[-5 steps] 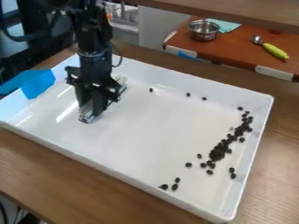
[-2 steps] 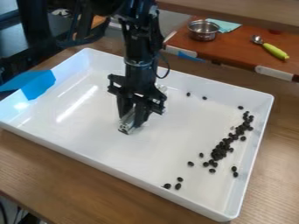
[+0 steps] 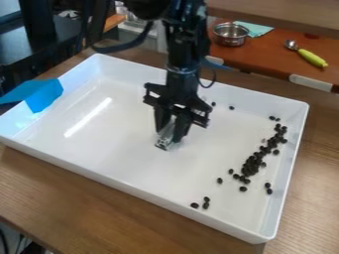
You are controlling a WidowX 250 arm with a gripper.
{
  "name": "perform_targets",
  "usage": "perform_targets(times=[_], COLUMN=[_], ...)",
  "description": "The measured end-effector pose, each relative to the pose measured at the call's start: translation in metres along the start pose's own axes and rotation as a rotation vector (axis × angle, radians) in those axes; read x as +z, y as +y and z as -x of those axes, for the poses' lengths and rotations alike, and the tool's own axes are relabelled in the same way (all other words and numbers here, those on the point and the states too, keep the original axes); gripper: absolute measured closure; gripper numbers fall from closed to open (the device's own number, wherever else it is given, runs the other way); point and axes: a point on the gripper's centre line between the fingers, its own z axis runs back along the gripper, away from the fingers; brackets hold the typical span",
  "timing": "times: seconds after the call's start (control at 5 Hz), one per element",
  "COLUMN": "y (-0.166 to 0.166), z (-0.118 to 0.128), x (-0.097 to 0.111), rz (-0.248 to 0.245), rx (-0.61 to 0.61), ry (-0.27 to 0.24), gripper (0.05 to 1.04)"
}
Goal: Sweep into pile
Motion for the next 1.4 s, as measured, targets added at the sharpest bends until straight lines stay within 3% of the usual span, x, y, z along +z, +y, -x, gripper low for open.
perform_targets(times=[0.2,0.6,0.8,1.0,1.2,1.4], y=[-0.004,-0.04,-0.026,0.011,0.051,0.092], z=[-0.001,0.007,0.021,0.039,0.052,0.066], x=[-0.001,0.003,0.011,0.006,0.027,0.04], rz=[-0.001,0.07,0.077,0.052,0.125,0.162], rx=[-0.001,-0.105,-0.142,-0.128,-0.096,-0.016], ry=[0.026,0.077,0.074,0.043,-0.001,0.013], gripper=[0.711,0.711,0.711,0.711,0.711,0.711])
